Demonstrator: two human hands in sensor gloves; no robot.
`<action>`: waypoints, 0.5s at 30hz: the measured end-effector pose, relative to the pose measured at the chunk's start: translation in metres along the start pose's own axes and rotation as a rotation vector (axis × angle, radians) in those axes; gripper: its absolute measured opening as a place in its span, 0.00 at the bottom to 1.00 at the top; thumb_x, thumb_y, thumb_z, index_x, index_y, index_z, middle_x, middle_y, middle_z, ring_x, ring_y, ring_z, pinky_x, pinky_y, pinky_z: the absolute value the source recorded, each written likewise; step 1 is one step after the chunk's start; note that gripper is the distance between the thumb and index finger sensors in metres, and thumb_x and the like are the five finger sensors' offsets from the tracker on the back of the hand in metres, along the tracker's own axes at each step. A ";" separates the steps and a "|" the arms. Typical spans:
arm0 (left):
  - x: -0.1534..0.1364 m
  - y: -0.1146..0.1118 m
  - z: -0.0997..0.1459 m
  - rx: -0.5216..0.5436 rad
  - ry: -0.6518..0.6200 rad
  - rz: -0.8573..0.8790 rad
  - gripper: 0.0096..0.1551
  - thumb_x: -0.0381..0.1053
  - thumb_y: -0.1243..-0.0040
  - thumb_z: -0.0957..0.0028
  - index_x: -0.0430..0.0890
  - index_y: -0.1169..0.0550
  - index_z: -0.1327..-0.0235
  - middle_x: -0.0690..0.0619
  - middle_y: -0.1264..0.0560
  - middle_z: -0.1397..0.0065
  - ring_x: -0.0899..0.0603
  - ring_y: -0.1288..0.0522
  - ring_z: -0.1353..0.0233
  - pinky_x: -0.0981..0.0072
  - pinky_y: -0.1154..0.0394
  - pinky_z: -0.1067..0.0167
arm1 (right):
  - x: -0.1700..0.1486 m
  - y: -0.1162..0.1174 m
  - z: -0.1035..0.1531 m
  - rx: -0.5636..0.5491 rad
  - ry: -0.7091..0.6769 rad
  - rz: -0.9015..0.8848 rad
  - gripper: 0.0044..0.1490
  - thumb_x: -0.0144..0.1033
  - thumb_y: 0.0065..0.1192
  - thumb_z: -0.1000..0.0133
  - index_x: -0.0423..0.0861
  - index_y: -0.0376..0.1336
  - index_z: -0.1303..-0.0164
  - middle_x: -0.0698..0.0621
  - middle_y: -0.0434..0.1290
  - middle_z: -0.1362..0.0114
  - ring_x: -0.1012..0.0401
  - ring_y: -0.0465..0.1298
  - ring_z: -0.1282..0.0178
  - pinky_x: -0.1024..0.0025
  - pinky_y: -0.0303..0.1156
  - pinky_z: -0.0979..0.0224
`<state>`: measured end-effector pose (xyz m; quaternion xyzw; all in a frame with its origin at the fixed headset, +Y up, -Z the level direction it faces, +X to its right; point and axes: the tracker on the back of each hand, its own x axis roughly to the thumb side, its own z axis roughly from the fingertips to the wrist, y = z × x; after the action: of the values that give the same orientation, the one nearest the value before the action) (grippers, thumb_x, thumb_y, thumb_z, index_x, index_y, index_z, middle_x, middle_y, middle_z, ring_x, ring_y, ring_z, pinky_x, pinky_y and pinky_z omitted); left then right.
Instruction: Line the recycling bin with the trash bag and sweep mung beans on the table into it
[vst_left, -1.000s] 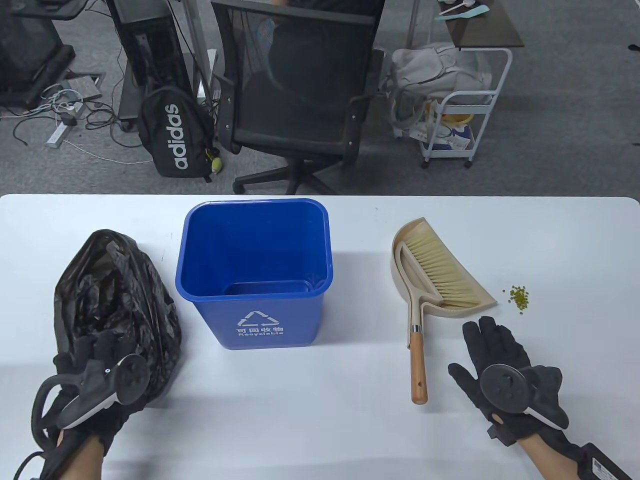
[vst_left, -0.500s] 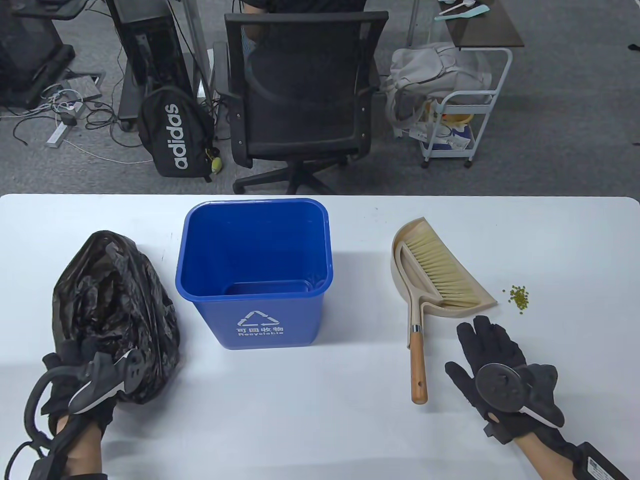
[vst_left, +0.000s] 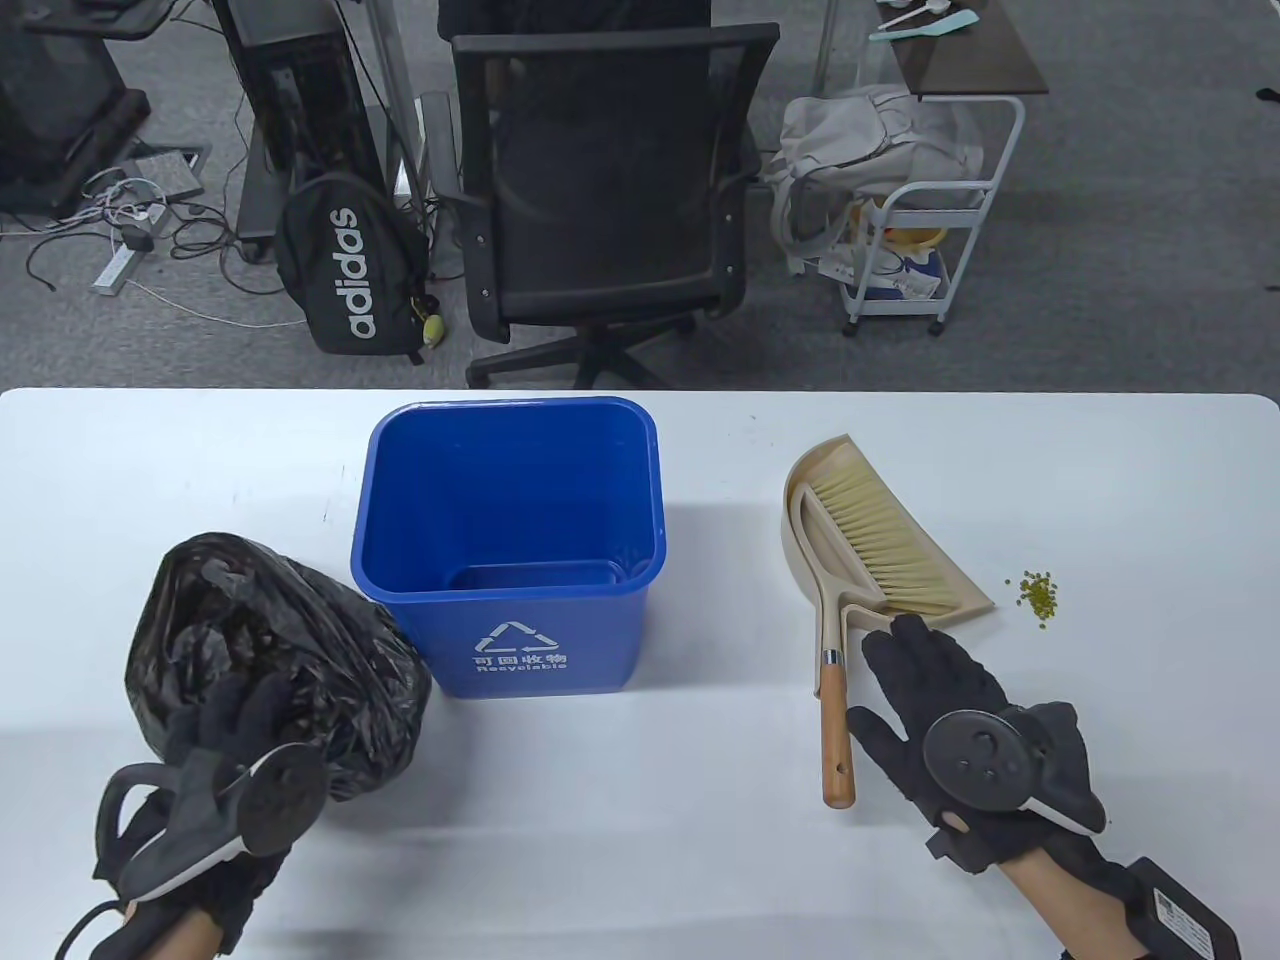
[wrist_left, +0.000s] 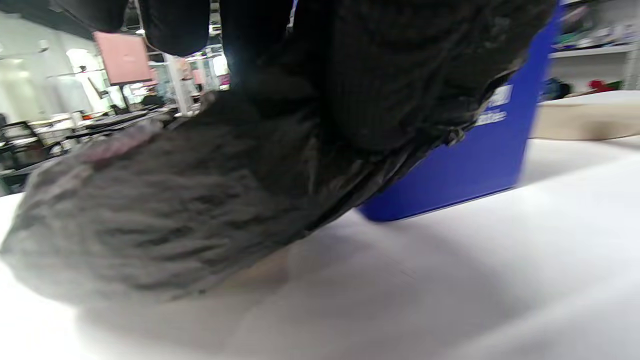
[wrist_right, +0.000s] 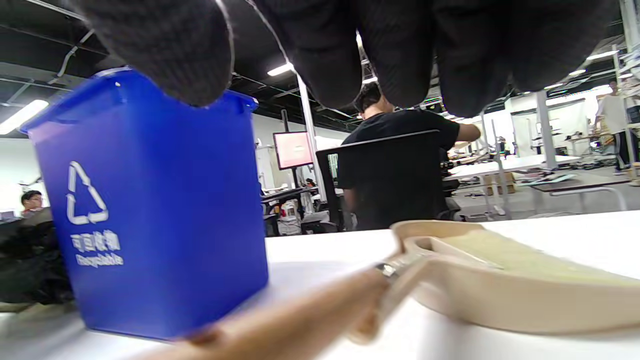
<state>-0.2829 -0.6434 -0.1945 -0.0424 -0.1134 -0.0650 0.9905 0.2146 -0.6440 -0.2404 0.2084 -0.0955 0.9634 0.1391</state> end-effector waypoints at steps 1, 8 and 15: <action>0.007 0.002 0.001 0.004 -0.021 -0.006 0.21 0.44 0.23 0.55 0.37 0.09 0.52 0.32 0.35 0.16 0.15 0.42 0.20 0.16 0.43 0.30 | 0.004 -0.002 -0.002 0.000 -0.008 -0.005 0.48 0.52 0.60 0.44 0.30 0.63 0.23 0.22 0.64 0.23 0.24 0.69 0.30 0.29 0.67 0.35; 0.073 0.016 -0.005 0.060 -0.170 -0.067 0.21 0.44 0.23 0.55 0.37 0.09 0.52 0.33 0.34 0.16 0.16 0.42 0.20 0.17 0.42 0.29 | 0.041 -0.005 -0.022 0.030 -0.034 -0.079 0.47 0.52 0.60 0.44 0.29 0.67 0.27 0.22 0.67 0.25 0.25 0.72 0.32 0.30 0.69 0.37; 0.128 0.023 -0.016 0.102 -0.287 -0.112 0.20 0.43 0.23 0.56 0.37 0.09 0.53 0.33 0.34 0.17 0.16 0.42 0.20 0.18 0.42 0.29 | 0.073 0.007 -0.036 0.109 -0.042 -0.176 0.47 0.53 0.60 0.44 0.28 0.68 0.29 0.22 0.68 0.27 0.25 0.72 0.34 0.30 0.70 0.38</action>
<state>-0.1529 -0.6379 -0.1823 0.0056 -0.2590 -0.1075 0.9599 0.1351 -0.6250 -0.2426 0.2432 -0.0274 0.9467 0.2097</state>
